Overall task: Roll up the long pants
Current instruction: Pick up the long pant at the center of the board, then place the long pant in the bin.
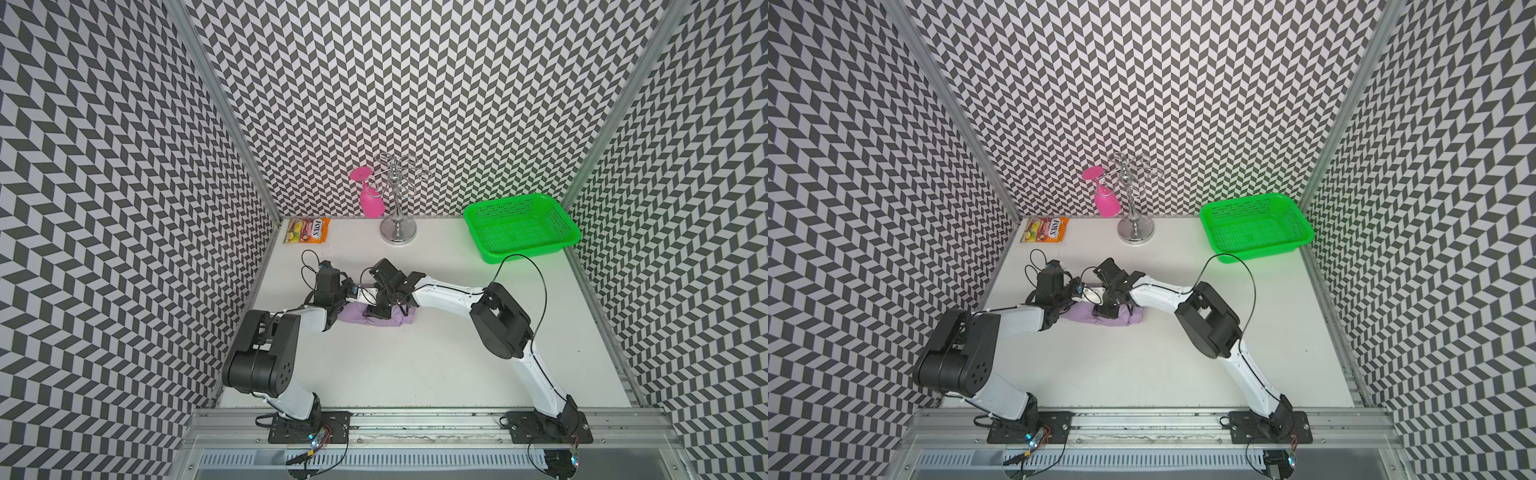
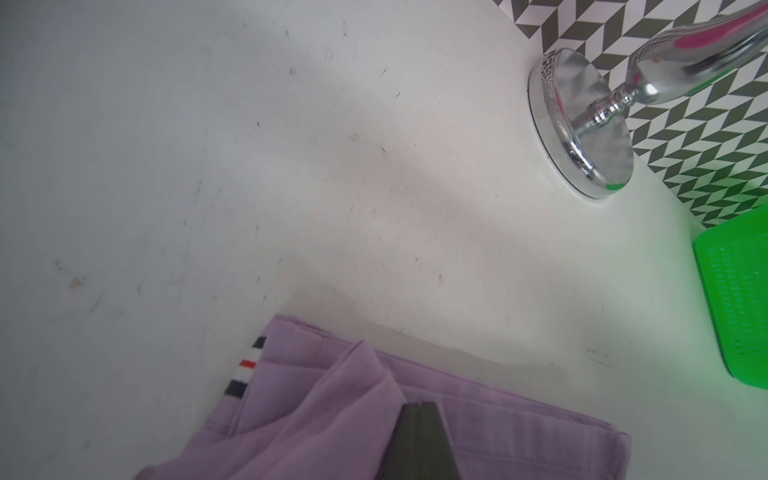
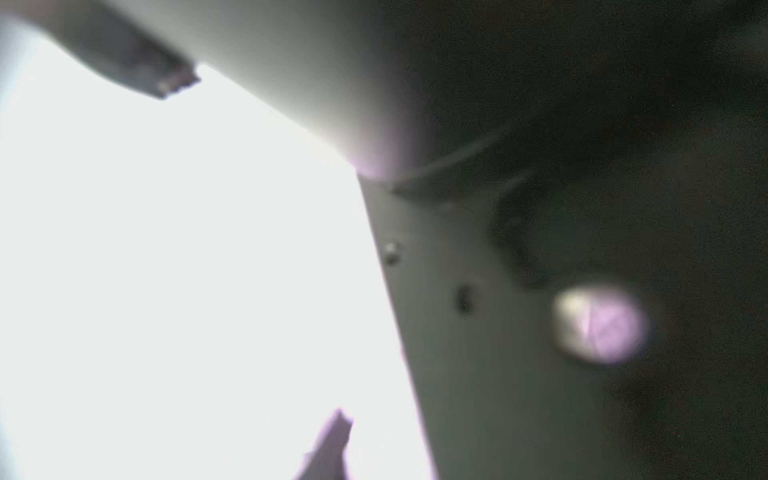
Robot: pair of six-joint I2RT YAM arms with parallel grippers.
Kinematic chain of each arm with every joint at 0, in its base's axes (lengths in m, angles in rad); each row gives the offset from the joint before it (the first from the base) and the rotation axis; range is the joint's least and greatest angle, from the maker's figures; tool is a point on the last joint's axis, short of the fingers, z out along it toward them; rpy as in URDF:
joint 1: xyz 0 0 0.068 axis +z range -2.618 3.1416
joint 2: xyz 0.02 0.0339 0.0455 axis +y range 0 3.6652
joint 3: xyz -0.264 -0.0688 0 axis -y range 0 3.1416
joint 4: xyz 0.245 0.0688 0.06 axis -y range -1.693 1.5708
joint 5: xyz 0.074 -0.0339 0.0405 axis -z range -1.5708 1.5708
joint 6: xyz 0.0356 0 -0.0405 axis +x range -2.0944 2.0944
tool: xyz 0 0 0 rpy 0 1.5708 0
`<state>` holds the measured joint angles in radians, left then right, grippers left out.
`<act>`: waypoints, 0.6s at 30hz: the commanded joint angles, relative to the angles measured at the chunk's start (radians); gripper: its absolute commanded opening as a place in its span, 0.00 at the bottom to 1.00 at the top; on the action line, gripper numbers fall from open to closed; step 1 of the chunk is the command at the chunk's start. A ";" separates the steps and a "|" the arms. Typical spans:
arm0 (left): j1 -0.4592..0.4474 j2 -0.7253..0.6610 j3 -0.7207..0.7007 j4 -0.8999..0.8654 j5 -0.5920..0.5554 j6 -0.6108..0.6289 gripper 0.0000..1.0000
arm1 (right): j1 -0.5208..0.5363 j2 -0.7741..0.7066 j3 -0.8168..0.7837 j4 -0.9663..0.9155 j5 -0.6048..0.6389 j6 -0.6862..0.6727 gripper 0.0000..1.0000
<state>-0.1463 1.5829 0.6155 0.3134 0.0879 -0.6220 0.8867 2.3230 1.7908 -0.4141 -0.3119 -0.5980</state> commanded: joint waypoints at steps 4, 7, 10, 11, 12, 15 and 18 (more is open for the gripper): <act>0.042 -0.118 0.009 -0.086 0.034 -0.014 0.00 | -0.046 0.109 -0.090 -0.098 0.055 0.045 0.00; 0.077 -0.204 0.018 -0.115 0.052 -0.029 0.00 | -0.075 0.074 -0.125 -0.078 0.016 0.085 0.00; 0.105 -0.292 0.031 -0.136 0.078 -0.056 0.00 | -0.099 0.025 -0.166 -0.041 -0.025 0.129 0.00; 0.114 -0.322 0.036 -0.146 0.086 -0.069 0.00 | -0.111 0.004 -0.182 -0.018 -0.033 0.151 0.00; 0.120 -0.348 0.038 -0.154 0.092 -0.076 0.00 | -0.126 -0.016 -0.197 0.005 -0.055 0.173 0.00; 0.138 -0.436 0.038 -0.180 0.089 -0.100 0.00 | -0.198 -0.094 -0.250 0.086 -0.165 0.253 0.00; 0.153 -0.512 0.038 -0.213 0.080 -0.105 0.00 | -0.251 -0.159 -0.263 0.108 -0.172 0.292 0.00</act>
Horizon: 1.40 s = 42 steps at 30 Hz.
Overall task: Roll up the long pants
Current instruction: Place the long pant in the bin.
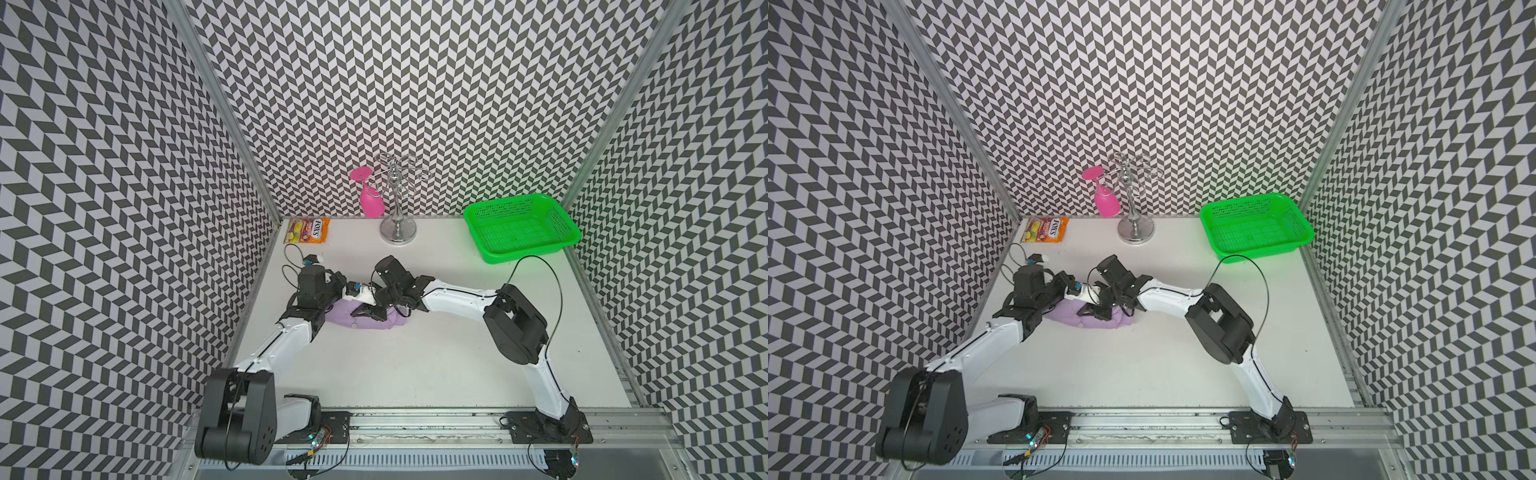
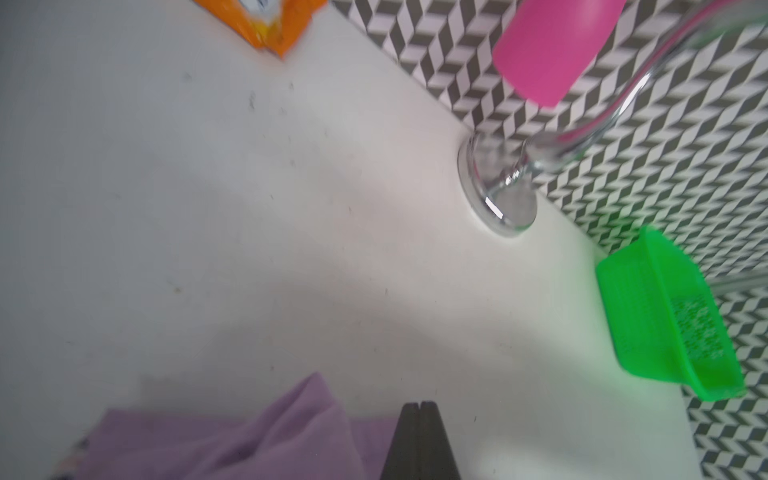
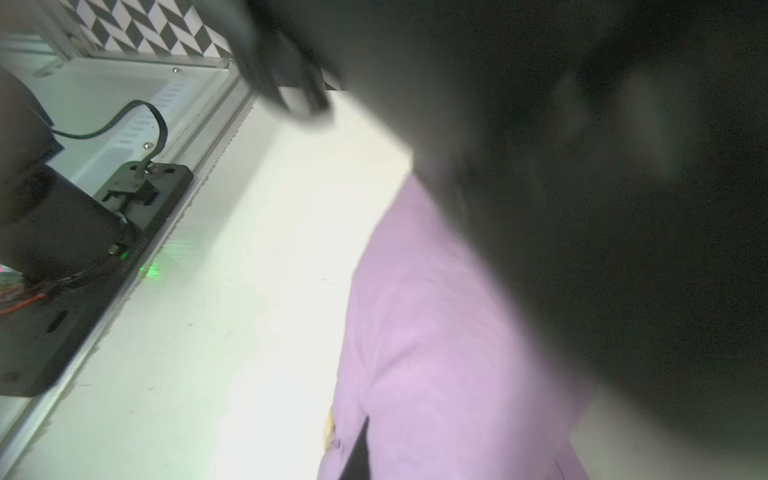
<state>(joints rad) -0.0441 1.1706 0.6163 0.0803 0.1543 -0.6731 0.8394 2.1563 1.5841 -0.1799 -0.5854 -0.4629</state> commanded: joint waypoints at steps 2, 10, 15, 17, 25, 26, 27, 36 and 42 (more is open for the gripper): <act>0.065 -0.141 0.040 -0.006 0.001 -0.058 0.00 | -0.232 -0.028 -0.040 -0.138 0.122 0.175 0.00; 0.088 -0.171 0.039 0.005 0.031 -0.040 0.00 | -0.326 -0.123 -0.023 -0.138 0.137 0.219 0.00; 0.083 -0.128 0.036 0.035 0.104 -0.025 0.00 | -0.434 -0.212 0.045 -0.131 0.099 0.306 0.00; 0.080 -0.117 0.028 0.050 0.126 -0.024 0.00 | -0.480 -0.267 0.075 -0.114 0.123 0.358 0.00; 0.069 -0.100 0.028 0.041 0.162 0.009 0.00 | -0.704 -0.305 0.267 -0.083 0.287 0.380 0.00; 0.069 -0.098 0.027 0.041 0.167 0.012 0.00 | -0.723 -0.297 0.294 -0.084 0.317 0.367 0.00; 0.069 -0.097 0.025 0.041 0.171 0.015 0.00 | -0.747 -0.284 0.330 -0.091 0.357 0.352 0.00; 0.061 -0.054 0.010 0.055 0.208 0.022 0.00 | -0.884 -0.077 0.701 -0.162 0.639 0.135 0.00; 0.052 -0.036 -0.004 0.070 0.212 0.013 0.00 | -0.908 0.037 0.773 -0.217 0.779 -0.038 0.00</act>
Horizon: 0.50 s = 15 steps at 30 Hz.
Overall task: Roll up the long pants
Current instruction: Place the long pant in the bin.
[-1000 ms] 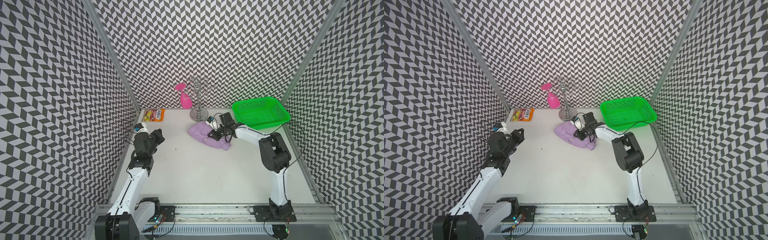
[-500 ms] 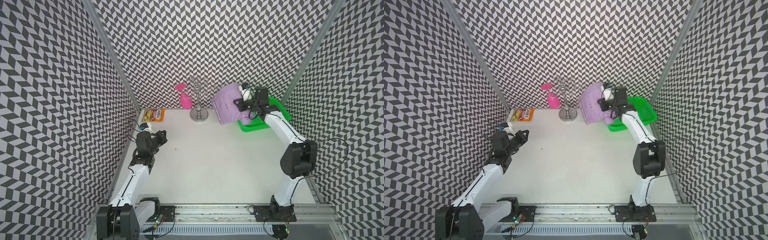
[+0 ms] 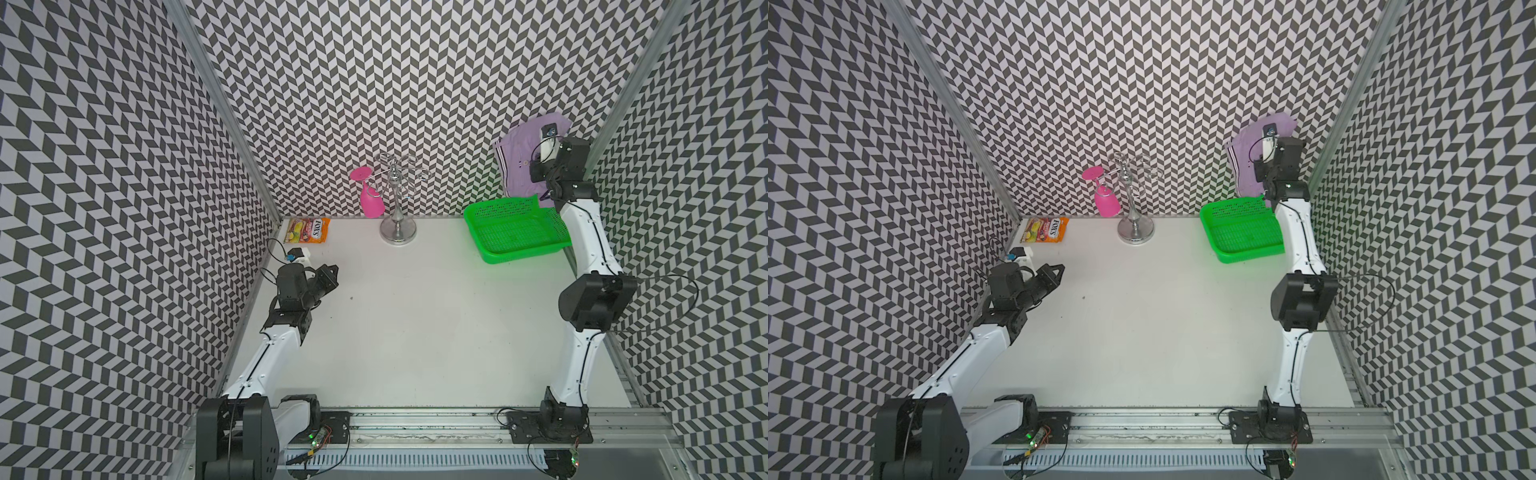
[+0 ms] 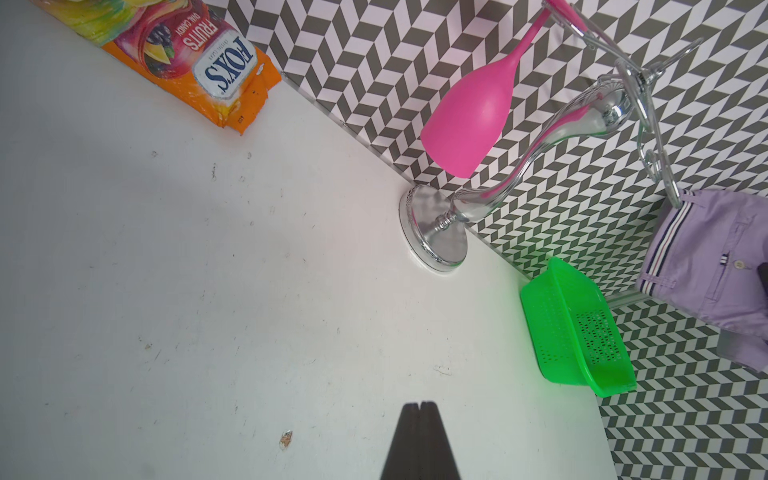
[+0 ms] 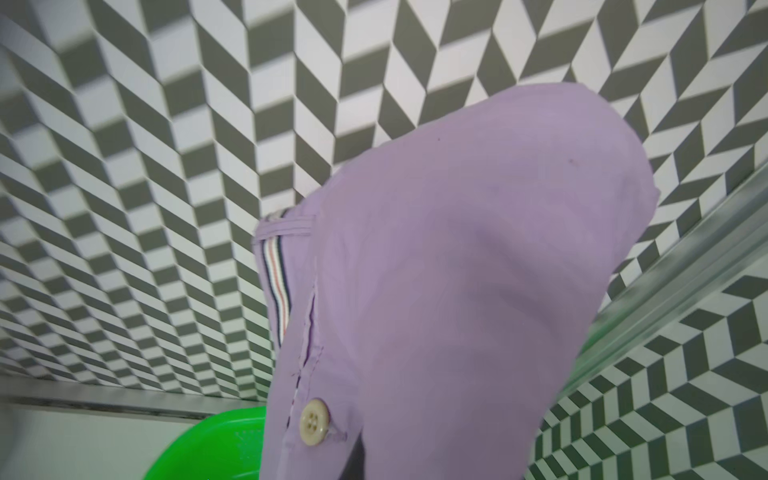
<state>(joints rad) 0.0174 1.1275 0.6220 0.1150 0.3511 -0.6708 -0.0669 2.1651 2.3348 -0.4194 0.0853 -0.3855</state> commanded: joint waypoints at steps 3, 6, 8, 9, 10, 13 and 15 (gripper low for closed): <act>-0.017 0.016 -0.019 0.046 0.004 0.011 0.00 | -0.009 0.038 -0.015 0.036 0.181 -0.154 0.00; -0.023 0.040 -0.016 0.043 0.000 0.011 0.00 | -0.005 0.050 -0.055 0.057 0.267 -0.202 0.00; -0.029 0.054 -0.017 0.047 -0.011 0.007 0.00 | -0.003 0.058 -0.077 0.050 0.280 -0.212 0.00; -0.034 0.062 -0.021 0.055 -0.014 0.004 0.00 | 0.001 0.058 -0.096 0.045 0.277 -0.208 0.00; -0.039 0.067 -0.022 0.062 -0.017 0.003 0.00 | 0.006 0.056 -0.116 0.040 0.266 -0.202 0.00; -0.057 0.094 -0.023 0.078 -0.028 -0.003 0.00 | 0.035 0.033 -0.229 0.068 0.199 -0.190 0.00; -0.069 0.114 -0.019 0.082 -0.037 -0.003 0.00 | 0.059 0.030 -0.291 0.085 0.141 -0.183 0.00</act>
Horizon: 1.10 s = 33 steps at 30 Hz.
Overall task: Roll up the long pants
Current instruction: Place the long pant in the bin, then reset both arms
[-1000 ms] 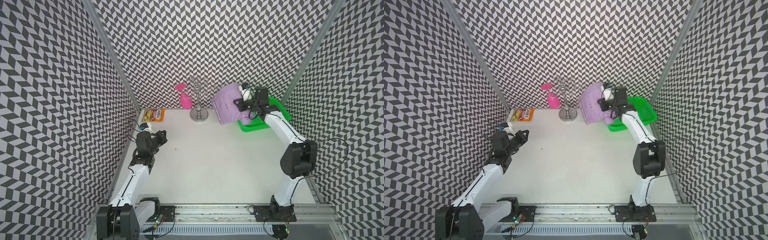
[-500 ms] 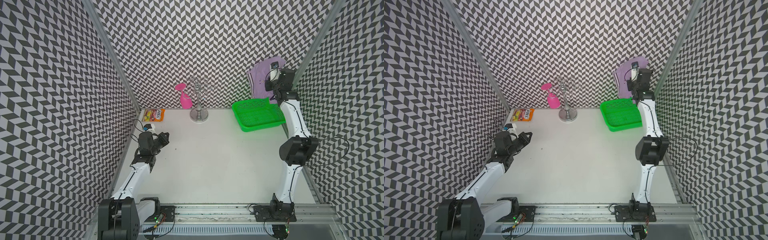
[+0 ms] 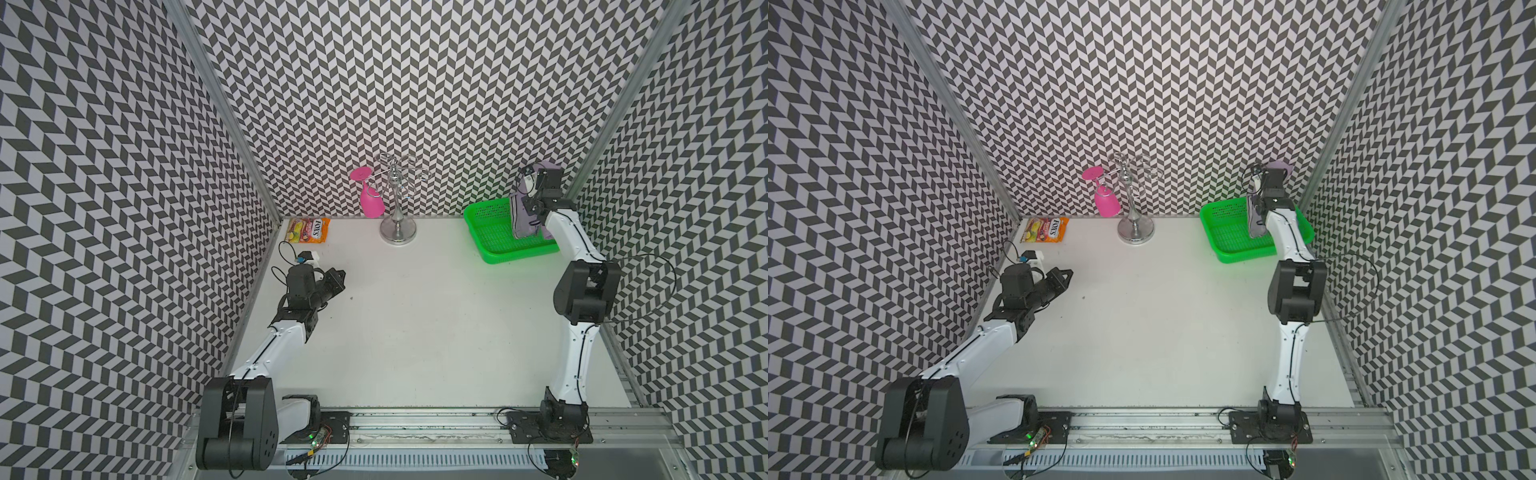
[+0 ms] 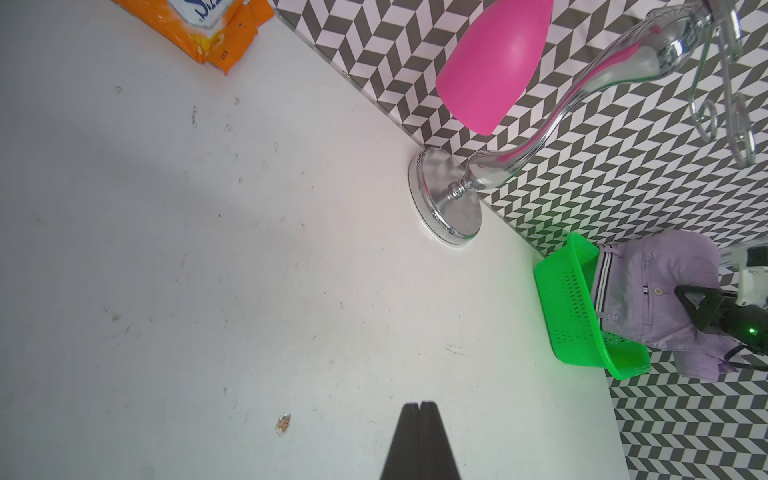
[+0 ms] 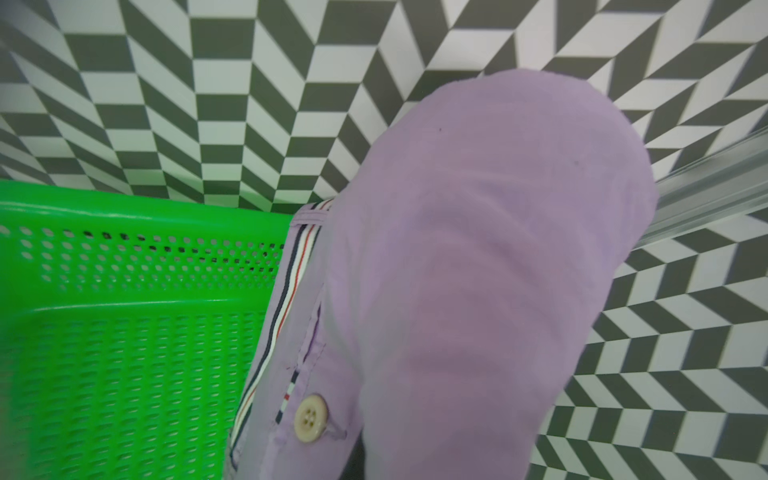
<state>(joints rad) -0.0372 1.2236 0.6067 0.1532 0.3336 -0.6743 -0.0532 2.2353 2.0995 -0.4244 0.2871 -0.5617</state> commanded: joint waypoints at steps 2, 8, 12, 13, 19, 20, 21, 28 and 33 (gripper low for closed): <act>-0.021 0.033 -0.006 0.049 -0.027 0.001 0.00 | 0.061 -0.018 -0.070 0.078 -0.123 0.000 0.00; -0.030 0.066 -0.024 0.069 -0.038 0.001 0.00 | 0.098 0.102 -0.008 -0.013 -0.271 -0.004 0.00; -0.035 0.091 -0.028 0.079 -0.036 0.001 0.00 | 0.104 0.141 -0.015 -0.010 -0.346 -0.005 0.00; -0.034 0.096 -0.031 0.082 -0.037 0.001 0.00 | 0.105 0.150 -0.017 -0.008 -0.362 -0.003 0.00; -0.040 0.119 -0.037 0.105 -0.040 -0.011 0.00 | 0.102 0.194 -0.007 0.003 -0.389 0.037 0.39; -0.041 0.124 -0.033 0.109 -0.042 -0.017 0.00 | 0.102 0.190 -0.006 0.002 -0.402 0.047 0.44; -0.041 0.129 -0.029 0.111 -0.040 -0.020 0.00 | 0.099 0.184 -0.006 0.003 -0.411 0.065 0.48; -0.009 0.166 0.133 0.097 -0.065 -0.048 0.32 | 0.066 0.026 0.036 -0.052 -0.460 0.207 0.89; 0.093 0.192 0.331 0.020 -0.173 0.005 0.60 | 0.021 -0.242 -0.087 -0.075 -0.335 0.370 0.94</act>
<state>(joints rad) 0.0032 1.4239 0.8478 0.1974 0.2531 -0.7120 0.0074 2.2314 2.0579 -0.5270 -0.1146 -0.3260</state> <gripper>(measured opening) 0.563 0.934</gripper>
